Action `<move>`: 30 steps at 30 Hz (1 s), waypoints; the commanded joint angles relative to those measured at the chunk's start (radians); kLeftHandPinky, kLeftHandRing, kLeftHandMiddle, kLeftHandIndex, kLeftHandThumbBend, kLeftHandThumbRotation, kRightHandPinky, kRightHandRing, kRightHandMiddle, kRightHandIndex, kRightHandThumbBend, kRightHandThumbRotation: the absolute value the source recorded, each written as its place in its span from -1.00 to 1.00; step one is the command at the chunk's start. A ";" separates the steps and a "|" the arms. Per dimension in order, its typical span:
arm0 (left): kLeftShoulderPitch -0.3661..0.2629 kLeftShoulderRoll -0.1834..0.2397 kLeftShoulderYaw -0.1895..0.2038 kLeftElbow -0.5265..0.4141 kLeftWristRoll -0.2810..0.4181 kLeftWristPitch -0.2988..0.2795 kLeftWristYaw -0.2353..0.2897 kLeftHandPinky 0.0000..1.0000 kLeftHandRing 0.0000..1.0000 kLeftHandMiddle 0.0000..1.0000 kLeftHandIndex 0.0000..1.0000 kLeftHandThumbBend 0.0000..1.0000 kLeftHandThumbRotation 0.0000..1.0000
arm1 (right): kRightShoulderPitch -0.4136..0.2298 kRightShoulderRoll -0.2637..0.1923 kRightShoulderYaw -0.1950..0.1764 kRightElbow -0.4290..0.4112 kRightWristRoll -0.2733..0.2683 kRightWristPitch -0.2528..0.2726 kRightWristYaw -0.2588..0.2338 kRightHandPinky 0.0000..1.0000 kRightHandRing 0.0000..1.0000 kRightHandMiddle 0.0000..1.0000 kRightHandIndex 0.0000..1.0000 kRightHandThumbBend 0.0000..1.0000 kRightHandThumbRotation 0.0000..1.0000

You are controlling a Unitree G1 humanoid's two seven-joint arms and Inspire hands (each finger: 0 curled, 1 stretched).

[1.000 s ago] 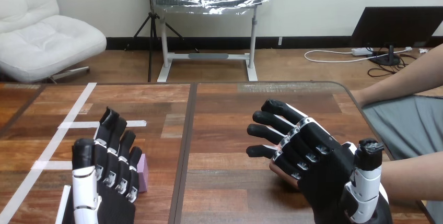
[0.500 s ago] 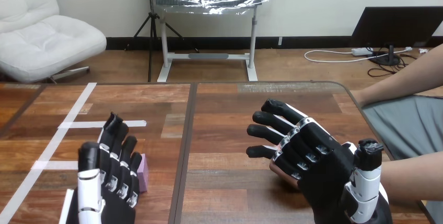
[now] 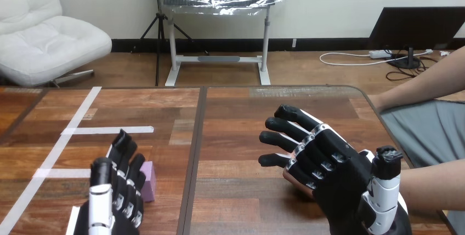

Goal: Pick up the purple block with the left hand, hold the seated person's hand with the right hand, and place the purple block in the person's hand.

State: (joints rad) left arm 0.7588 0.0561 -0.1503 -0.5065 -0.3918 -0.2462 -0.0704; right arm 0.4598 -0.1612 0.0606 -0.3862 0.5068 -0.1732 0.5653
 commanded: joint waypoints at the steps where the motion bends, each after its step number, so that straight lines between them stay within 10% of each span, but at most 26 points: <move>1: -0.295 -0.006 0.092 0.047 0.094 -0.060 0.014 1.00 0.93 0.93 0.86 -0.02 0.76 | -0.072 0.007 -0.017 -0.037 -0.002 -0.034 -0.003 0.42 0.65 0.67 0.67 0.77 0.91; 16: -0.410 0.091 0.176 0.177 0.278 -0.062 0.080 0.98 0.91 0.91 0.86 0.06 0.56 | -0.084 0.016 -0.009 -0.027 -0.008 -0.039 -0.006 0.43 0.65 0.67 0.67 0.77 0.92; 30: -0.507 0.188 0.227 0.314 0.416 -0.079 0.126 0.72 0.81 0.81 0.75 0.31 -0.07 | -0.088 0.026 -0.005 -0.023 -0.017 -0.049 -0.011 0.39 0.63 0.66 0.66 0.76 0.91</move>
State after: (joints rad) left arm 0.7534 0.0812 -0.0741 -0.3398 -0.1423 -0.2463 0.0294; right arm 0.4642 -0.1606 0.0624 -0.3861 0.5066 -0.1730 0.5652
